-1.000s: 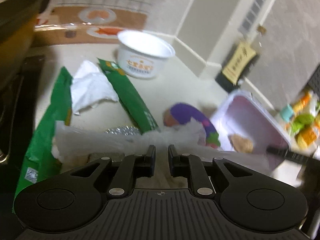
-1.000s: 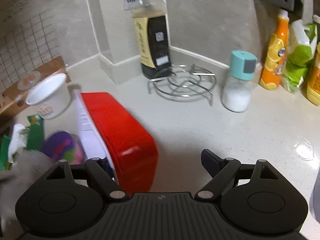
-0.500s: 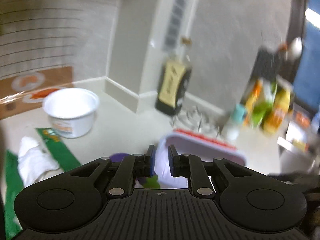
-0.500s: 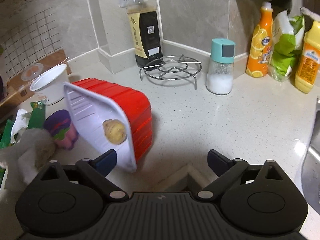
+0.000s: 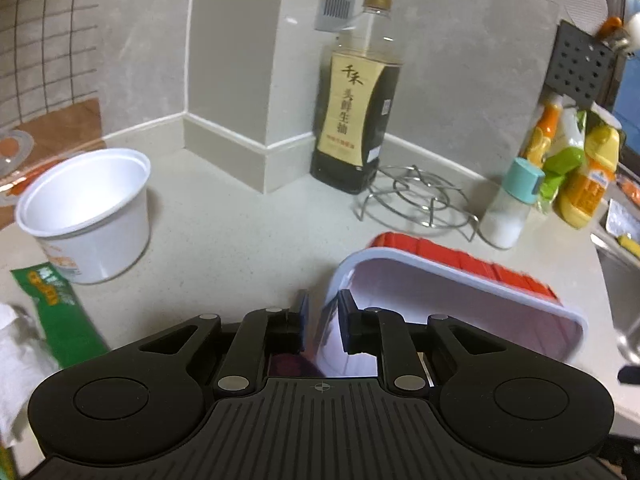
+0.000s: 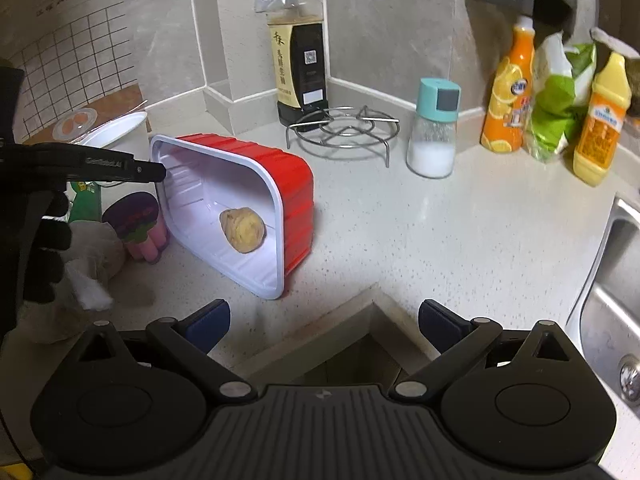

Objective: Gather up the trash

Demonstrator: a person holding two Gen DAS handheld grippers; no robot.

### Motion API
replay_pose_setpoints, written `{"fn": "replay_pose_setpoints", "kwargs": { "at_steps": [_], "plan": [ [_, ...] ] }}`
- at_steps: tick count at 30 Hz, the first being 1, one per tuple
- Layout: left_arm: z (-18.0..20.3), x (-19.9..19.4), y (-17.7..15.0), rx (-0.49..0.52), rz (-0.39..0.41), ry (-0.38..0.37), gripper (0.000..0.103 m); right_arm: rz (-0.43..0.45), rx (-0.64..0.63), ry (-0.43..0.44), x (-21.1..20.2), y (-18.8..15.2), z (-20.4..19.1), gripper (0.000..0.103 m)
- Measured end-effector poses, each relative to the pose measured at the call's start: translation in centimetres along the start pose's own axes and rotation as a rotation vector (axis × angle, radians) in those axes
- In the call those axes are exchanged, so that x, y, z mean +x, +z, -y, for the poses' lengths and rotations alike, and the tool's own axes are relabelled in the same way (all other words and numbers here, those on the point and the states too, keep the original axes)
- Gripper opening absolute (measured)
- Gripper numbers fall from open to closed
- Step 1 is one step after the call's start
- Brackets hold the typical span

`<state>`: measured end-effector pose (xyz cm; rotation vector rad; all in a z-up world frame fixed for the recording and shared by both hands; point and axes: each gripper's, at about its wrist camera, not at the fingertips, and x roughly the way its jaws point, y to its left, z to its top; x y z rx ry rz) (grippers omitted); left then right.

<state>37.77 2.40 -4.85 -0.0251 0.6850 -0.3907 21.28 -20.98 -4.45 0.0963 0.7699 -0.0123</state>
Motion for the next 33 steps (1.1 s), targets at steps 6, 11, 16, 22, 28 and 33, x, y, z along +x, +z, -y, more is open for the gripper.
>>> {"fn": "replay_pose_setpoints", "kwargs": {
  "at_steps": [6, 11, 16, 22, 28, 33],
  "plan": [
    [0.2, 0.8, -0.3, -0.021, -0.044, -0.094, 0.017, 0.051, 0.046, 0.007, 0.2, 1.4, 0.5, 0.101],
    [1.1, -2.2, -2.6, -0.042, -0.042, -0.192, 0.017, 0.044, 0.159, 0.152, 1.5, 4.1, 1.1, 0.099],
    [2.2, -5.2, -5.0, -0.059, -0.045, -0.245, 0.016, 0.017, 0.123, 0.248, 4.3, 5.5, -0.4, 0.099],
    [1.0, -8.5, -7.1, -0.136, 0.013, -0.181, 0.016, 0.006, -0.025, 0.237, 7.2, 7.4, -3.7, 0.098],
    [-2.0, -9.9, -7.9, -0.265, 0.048, -0.062, 0.016, 0.011, -0.180, 0.126, 7.6, 7.4, -5.7, 0.099],
    [-2.9, -10.8, -8.2, -0.308, 0.082, -0.056, 0.016, 0.002, -0.318, 0.026, 7.4, 5.3, -6.7, 0.099]
  ]
}}
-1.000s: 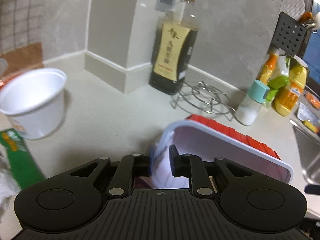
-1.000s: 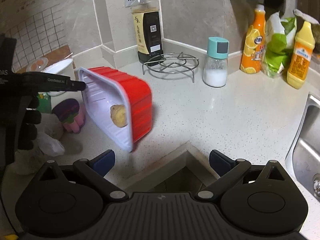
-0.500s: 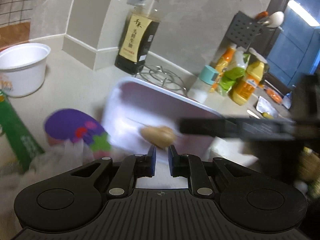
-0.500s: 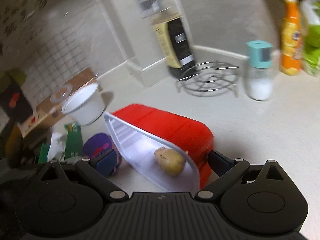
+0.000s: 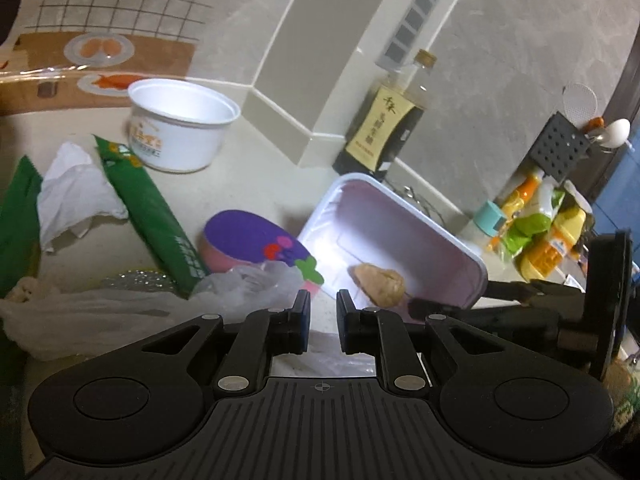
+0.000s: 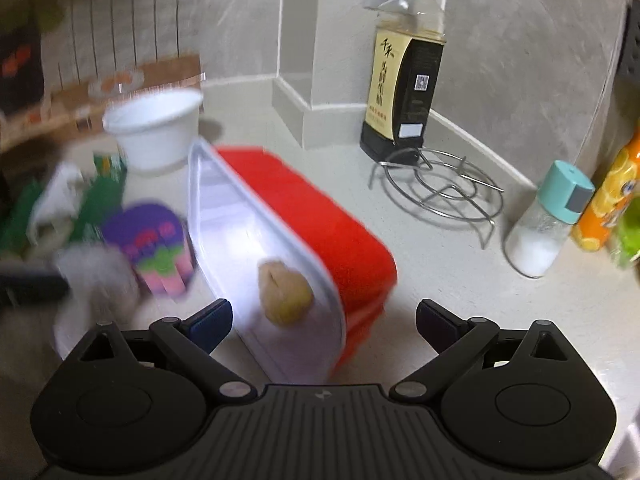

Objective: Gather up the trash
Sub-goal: 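Move the right gripper into the tray toward the ginger while the left gripper holds the tray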

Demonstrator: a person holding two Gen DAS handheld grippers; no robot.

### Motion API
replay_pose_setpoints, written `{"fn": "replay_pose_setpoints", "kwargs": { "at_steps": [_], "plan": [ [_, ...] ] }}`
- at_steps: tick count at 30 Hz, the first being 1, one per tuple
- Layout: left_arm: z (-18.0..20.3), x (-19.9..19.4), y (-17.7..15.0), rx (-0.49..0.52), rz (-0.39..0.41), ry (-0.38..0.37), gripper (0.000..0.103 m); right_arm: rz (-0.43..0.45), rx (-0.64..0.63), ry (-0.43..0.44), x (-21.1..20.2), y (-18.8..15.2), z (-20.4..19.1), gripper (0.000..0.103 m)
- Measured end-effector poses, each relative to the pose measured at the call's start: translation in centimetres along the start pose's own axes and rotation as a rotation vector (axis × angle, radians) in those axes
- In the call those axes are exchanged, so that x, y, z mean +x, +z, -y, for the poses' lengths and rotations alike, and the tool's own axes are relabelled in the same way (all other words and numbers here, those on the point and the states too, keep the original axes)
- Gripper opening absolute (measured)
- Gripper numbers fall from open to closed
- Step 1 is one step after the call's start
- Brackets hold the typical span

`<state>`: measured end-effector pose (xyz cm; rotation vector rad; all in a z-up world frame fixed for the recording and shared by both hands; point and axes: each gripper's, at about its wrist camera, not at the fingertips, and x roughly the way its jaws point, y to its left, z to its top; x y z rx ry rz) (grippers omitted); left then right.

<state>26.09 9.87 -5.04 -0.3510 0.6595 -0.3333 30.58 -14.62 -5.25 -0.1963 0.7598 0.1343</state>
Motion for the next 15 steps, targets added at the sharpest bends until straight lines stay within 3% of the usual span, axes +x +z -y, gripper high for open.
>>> {"fn": "replay_pose_setpoints", "kwargs": {
  "at_steps": [7, 11, 13, 15],
  "plan": [
    [-0.9, -1.0, -0.7, -0.020, -0.002, 0.010, 0.016, 0.126, -0.152, -0.076, -2.6, 0.9, -2.7, 0.099],
    [-1.4, -1.9, -1.3, -0.029, 0.000, 0.000, 0.016, 0.124, -0.206, -0.119, -1.7, 2.3, -4.1, 0.099],
    [-1.7, -2.4, -1.6, -0.036, -0.001, 0.001, 0.016, 0.110, -0.231, -0.136, -0.8, 2.7, -4.7, 0.095],
    [-2.2, -2.8, -1.9, -0.046, -0.001, 0.006, 0.016, 0.082, -0.215, -0.130, -0.1, 3.1, -4.9, 0.082]
  ]
}}
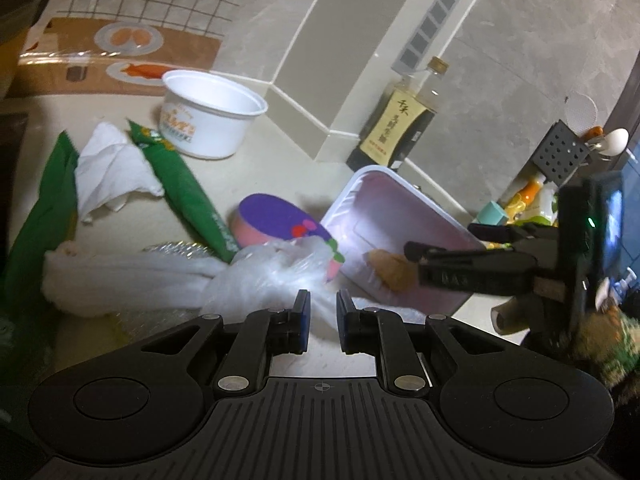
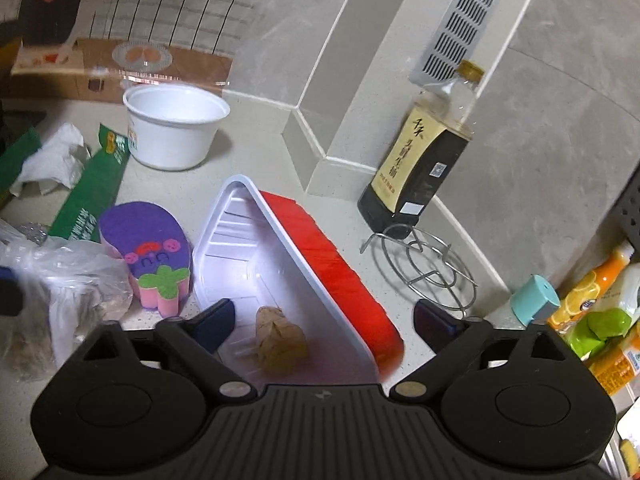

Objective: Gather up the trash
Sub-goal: 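Move the right gripper into the tray toward the ginger while the left gripper holds the tray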

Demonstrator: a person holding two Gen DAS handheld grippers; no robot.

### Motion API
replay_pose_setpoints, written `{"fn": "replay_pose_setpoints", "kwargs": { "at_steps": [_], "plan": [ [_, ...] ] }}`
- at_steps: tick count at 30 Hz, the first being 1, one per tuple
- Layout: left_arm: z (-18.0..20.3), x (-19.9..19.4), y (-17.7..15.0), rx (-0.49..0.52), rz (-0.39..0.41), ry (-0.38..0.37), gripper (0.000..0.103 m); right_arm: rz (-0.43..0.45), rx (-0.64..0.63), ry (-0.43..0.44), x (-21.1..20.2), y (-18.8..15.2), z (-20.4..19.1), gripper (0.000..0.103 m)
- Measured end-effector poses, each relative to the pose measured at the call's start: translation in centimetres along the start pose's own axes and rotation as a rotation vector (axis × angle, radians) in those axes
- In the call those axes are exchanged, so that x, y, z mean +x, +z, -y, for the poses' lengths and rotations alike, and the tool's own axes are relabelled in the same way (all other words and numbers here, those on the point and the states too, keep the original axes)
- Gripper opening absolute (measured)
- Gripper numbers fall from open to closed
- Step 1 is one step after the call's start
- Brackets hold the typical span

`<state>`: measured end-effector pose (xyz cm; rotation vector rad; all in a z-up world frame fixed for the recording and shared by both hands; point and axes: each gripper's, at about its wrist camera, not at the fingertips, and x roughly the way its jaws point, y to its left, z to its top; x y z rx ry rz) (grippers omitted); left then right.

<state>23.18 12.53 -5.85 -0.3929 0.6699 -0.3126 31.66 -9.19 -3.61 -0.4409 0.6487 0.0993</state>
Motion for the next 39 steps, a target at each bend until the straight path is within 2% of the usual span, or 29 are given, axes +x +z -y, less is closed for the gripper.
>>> {"fn": "replay_pose_setpoints", "kwargs": {
  "at_steps": [1, 5, 9, 15, 18, 28, 39],
  "plan": [
    [-0.2, -0.2, -0.1, -0.005, 0.001, 0.003, 0.016, -0.016, 0.022, 0.001, 0.3, 0.2, 0.1, 0.081],
    [-1.0, -1.1, -0.5, -0.027, 0.011, 0.016, 0.016, -0.033, 0.055, -0.045, 0.8, 0.5, 0.9, 0.051],
    [-1.4, -1.7, -0.7, -0.043, 0.015, 0.022, 0.016, -0.054, 0.106, -0.039, 1.0, 0.5, 2.5, 0.033],
    [-1.3, -1.8, -0.9, -0.045, 0.005, 0.012, 0.016, -0.137, 0.316, 0.037, 1.8, -0.7, 6.3, 0.026],
    [-0.8, -1.5, -0.9, -0.035, -0.003, -0.002, 0.016, -0.171, 0.376, 0.055, 1.9, -1.9, 7.5, 0.022],
    [1.4, -0.4, -1.6, 0.007, -0.047, -0.028, 0.016, -0.233, 0.436, 0.139, 1.6, -5.5, 7.4, 0.022],
    [2.5, 0.2, -1.4, -0.015, -0.058, -0.002, 0.016, -0.210, 0.449, 0.331, -0.4, -6.7, 5.2, 0.023]
  ]
}}
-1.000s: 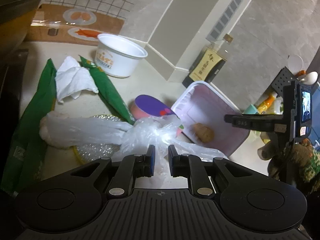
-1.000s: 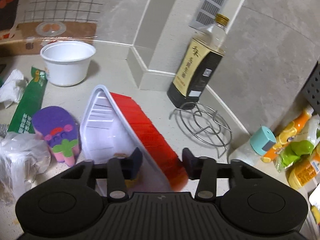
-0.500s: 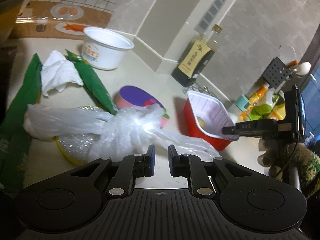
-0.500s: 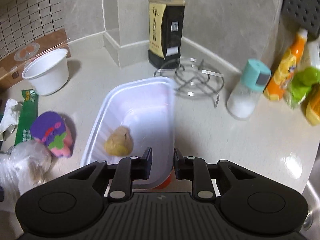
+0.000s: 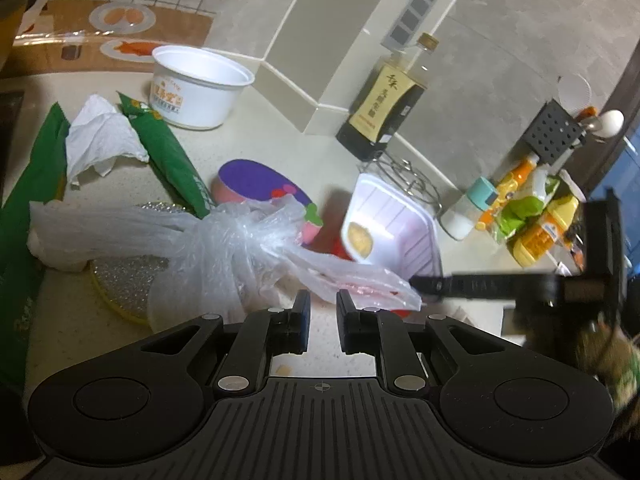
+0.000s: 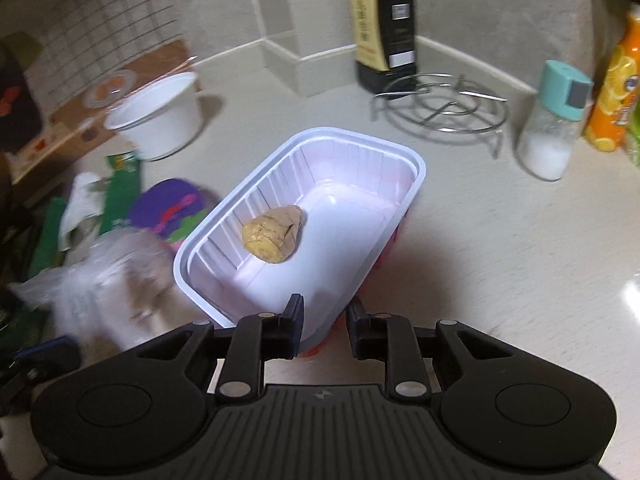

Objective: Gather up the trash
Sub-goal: 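Move the right gripper into the tray toward the ginger while the left gripper holds the tray, then close the right gripper on the ginger inside the tray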

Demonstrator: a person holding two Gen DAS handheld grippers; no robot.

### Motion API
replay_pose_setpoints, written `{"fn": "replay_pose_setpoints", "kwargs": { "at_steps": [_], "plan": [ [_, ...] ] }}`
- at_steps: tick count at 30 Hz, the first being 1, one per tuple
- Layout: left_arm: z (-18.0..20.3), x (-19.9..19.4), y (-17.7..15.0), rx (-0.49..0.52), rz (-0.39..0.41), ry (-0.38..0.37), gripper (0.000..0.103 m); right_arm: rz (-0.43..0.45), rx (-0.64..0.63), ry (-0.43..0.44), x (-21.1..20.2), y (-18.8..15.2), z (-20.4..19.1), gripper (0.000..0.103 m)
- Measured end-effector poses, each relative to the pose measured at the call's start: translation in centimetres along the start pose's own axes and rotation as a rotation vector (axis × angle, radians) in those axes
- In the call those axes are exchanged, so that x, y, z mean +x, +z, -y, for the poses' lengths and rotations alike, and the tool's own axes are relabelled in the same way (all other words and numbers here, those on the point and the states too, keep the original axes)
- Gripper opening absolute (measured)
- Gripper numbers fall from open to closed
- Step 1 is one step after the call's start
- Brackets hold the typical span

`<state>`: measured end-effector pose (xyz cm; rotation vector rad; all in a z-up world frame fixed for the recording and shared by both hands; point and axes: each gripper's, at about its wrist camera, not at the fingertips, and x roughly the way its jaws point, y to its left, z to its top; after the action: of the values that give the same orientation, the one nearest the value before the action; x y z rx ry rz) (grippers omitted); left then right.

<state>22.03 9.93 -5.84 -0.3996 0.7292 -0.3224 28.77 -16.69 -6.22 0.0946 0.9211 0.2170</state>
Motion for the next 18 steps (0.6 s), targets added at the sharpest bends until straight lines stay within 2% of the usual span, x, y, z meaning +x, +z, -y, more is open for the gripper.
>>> {"fn": "replay_pose_setpoints", "kwargs": {
  "at_steps": [4, 7, 9, 11, 13, 14, 16, 18],
  "plan": [
    [0.5, 0.8, 0.8, -0.038, -0.012, 0.002, 0.016, 0.013, 0.001, 0.045, -0.8, -1.1, -0.2, 0.023],
    [0.8, 1.9, 1.4, -0.083, -0.048, -0.025, 0.016, 0.058, -0.005, 0.031, -1.9, -1.8, 0.2, 0.025],
    [0.6, 2.3, 1.9, -0.144, -0.058, -0.034, 0.016, 0.089, -0.003, 0.028, -3.0, -2.2, 0.7, 0.038],
    [0.8, 1.8, 2.6, -0.168, -0.007, -0.033, 0.016, 0.118, -0.001, 0.017, -4.0, -2.6, 1.3, 0.046],
    [1.4, 1.3, 4.0, -0.135, 0.048, -0.052, 0.016, 0.144, -0.013, -0.017, -4.8, -3.0, 1.9, 0.050],
    [1.9, 1.3, 4.8, -0.103, 0.060, -0.058, 0.016, 0.151, -0.018, -0.033, -5.1, -3.2, 2.1, 0.056],
    [3.1, 2.2, 6.3, -0.001, 0.033, -0.046, 0.017, 0.156, -0.022, -0.051, -5.3, -3.6, 2.6, 0.067],
    [4.2, 4.1, 7.0, 0.109, -0.033, 0.006, 0.017, 0.154, -0.011, -0.064, -5.2, -4.0, 3.0, 0.078]
  ]
}}
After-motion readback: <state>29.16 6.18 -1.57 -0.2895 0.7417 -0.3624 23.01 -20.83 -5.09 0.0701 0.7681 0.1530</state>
